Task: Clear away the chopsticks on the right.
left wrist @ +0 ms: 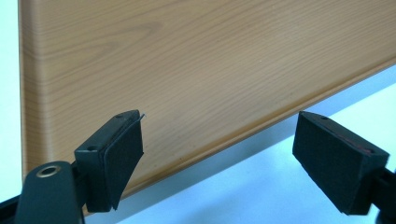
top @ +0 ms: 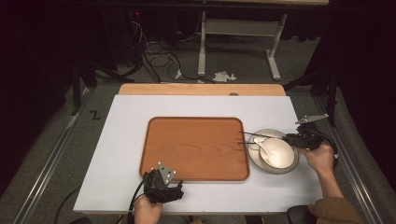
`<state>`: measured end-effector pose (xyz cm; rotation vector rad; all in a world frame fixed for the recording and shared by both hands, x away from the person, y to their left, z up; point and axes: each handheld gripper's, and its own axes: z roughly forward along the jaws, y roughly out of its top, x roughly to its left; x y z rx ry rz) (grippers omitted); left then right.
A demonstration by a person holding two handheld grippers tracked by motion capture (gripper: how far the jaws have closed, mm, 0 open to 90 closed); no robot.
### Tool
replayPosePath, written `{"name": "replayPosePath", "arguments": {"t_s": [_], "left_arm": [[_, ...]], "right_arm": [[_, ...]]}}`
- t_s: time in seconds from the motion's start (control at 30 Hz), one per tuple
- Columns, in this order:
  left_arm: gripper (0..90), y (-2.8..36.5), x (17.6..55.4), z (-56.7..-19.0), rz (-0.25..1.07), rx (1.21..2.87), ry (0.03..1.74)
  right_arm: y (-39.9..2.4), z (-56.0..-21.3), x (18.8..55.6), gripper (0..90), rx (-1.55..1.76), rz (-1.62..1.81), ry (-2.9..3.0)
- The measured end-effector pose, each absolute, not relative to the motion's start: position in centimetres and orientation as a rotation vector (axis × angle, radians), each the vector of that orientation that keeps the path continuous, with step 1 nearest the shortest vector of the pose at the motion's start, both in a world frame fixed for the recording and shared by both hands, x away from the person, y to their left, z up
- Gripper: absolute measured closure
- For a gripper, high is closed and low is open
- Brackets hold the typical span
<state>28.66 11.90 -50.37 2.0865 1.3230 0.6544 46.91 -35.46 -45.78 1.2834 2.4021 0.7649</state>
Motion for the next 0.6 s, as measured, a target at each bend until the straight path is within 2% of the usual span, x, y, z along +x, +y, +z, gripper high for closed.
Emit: {"name": "replayPosePath", "arguments": {"t_s": [0.17,0.3,0.43,0.6], "left_arm": [[16.5,11.82,28.63,-50.40,0.654,2.089,1.321],[16.5,11.84,28.63,-50.38,0.654,2.088,1.321],[16.5,11.83,28.63,-50.39,0.655,2.087,1.321],[16.5,11.79,28.61,-50.42,0.654,2.089,1.319]], "right_arm": [[-35.61,-45.78,46.89,78.7,1.287,0.772,2.402],[-35.40,-45.98,46.96,74.7,1.274,0.747,2.421],[-35.39,-45.97,46.97,81.9,1.260,0.741,2.417],[-35.50,-46.15,46.93,84.3,1.260,0.736,2.409]]}}
